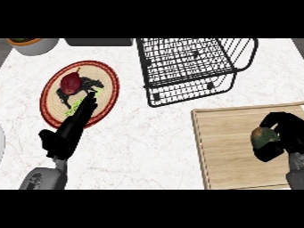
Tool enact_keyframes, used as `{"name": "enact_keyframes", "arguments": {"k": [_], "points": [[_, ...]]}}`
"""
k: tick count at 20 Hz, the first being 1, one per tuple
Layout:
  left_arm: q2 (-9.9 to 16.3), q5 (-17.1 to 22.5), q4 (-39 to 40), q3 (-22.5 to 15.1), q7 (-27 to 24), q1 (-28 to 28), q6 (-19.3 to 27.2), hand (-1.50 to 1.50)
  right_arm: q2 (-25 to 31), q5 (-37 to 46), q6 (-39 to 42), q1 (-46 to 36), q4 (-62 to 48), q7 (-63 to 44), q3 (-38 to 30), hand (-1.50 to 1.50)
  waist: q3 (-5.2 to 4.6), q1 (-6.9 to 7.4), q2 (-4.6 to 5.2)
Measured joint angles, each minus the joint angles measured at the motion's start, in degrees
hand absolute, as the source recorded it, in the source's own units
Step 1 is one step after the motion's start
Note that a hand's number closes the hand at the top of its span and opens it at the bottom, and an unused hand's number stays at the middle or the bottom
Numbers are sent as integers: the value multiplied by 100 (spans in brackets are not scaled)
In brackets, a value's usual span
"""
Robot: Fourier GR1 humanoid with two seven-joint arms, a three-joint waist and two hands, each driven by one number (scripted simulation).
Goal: Pick the squash from the tray and place it in the tiered basket
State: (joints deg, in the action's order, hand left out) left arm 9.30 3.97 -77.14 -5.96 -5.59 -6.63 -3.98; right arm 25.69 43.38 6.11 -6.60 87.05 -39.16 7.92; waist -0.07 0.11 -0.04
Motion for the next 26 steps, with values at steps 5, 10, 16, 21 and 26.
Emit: {"name": "enact_keyframes", "arguments": {"k": [5,10,16,21,26], "points": [[-70,-38,4,-95,-36,-108,-51,0,927,-334,478,-628,-925,1808,-200,150,27,204,93],[-95,-47,41,-122,-37,-196,-91,0,1687,-485,493,-1185,-1971,3745,-432,150,40,322,136],[-123,-80,94,-129,-24,-222,-76,0,1805,-1501,885,-2088,-3072,5344,-1208,150,35,301,108],[-69,-64,73,-68,4,-192,-111,0,1816,-2023,1262,-3015,-3710,6075,-1623,150,23,255,74],[-141,-110,31,-68,75,-181,-45,0,1767,-2108,1679,-4142,-4275,6076,-1671,150,12,197,49]]}}
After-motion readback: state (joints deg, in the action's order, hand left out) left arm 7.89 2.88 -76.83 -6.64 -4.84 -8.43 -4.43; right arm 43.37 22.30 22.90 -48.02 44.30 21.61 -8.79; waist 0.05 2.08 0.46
